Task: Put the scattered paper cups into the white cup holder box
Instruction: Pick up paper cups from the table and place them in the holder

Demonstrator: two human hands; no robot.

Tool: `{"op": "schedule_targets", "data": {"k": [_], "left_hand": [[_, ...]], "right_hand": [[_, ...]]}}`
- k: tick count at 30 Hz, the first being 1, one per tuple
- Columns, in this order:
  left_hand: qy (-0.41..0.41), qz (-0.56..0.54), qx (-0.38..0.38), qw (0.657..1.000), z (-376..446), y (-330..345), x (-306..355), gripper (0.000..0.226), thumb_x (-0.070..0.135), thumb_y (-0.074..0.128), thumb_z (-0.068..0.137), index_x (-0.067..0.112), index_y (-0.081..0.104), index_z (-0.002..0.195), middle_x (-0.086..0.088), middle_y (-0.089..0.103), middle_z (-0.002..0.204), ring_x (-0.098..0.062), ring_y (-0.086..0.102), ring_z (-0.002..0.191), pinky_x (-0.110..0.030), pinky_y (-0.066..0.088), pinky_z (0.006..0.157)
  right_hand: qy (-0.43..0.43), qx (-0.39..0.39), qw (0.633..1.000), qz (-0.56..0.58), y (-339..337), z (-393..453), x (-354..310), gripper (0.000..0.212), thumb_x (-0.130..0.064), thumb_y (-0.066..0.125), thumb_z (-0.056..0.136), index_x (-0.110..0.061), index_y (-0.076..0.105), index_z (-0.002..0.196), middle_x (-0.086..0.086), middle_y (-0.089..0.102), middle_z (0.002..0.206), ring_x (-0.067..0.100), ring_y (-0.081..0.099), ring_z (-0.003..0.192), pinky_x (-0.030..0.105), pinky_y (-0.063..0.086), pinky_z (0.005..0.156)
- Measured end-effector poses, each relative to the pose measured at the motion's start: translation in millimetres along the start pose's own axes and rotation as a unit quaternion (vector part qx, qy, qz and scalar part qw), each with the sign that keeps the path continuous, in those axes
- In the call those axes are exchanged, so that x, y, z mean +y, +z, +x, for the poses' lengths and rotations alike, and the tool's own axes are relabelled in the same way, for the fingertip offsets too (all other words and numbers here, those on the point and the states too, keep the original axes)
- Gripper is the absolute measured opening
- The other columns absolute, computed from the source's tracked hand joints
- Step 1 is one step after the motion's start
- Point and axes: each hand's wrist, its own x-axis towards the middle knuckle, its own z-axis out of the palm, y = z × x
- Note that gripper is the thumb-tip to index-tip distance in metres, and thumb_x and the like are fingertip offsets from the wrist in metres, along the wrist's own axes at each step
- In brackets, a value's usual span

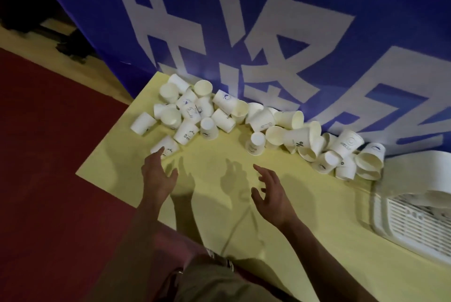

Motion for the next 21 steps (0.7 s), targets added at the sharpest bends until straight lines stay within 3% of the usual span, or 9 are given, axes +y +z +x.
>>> {"op": "schedule_targets", "data": {"k": [5,10,16,21], "left_hand": [[0.002,0.020,-0.033,0.999,56.9,2.6,-32.8,0.086,0.008,0.088,0.068,0.005,0.049,0.144,-0.022,0.055,0.134,-0.042,0.050,0.125,-0.051,0.036,0.106],[-0.040,0.017,-0.077,0.996,80.9,10.8,-31.5,0.091,0.013,0.086,0.072,0.015,0.041,0.151,-0.016,0.045,0.147,-0.043,0.043,0.131,-0.050,0.036,0.110],[-0.041,0.023,-0.086,0.995,95.4,19.5,-30.7,0.089,0.013,0.086,0.072,0.017,0.044,0.150,-0.017,0.049,0.143,-0.045,0.046,0.125,-0.055,0.040,0.102],[-0.050,0.043,-0.106,0.992,99.8,22.8,-38.7,0.083,0.027,0.081,0.073,0.023,0.046,0.148,-0.014,0.055,0.130,-0.042,0.051,0.121,-0.058,0.042,0.095]], "right_hand": [[-0.003,0.008,1.000,-0.017,23.0,23.9,-19.3,0.069,-0.011,0.068,0.093,-0.025,0.040,0.154,-0.014,0.040,0.141,0.009,0.052,0.124,0.041,0.053,0.103],[-0.005,0.030,0.998,-0.055,12.9,42.4,-20.4,0.068,-0.007,0.070,0.092,-0.016,0.042,0.153,-0.010,0.040,0.141,0.013,0.052,0.122,0.047,0.054,0.100],[-0.013,0.054,0.994,-0.093,2.7,74.1,-15.4,0.070,-0.003,0.071,0.090,-0.010,0.041,0.153,0.005,0.044,0.145,0.018,0.051,0.123,0.044,0.054,0.100],[-0.021,0.059,0.983,-0.173,7.6,101.8,-4.5,0.065,-0.008,0.073,0.087,-0.008,0.047,0.147,0.017,0.048,0.144,0.037,0.052,0.126,0.053,0.049,0.105]]}}
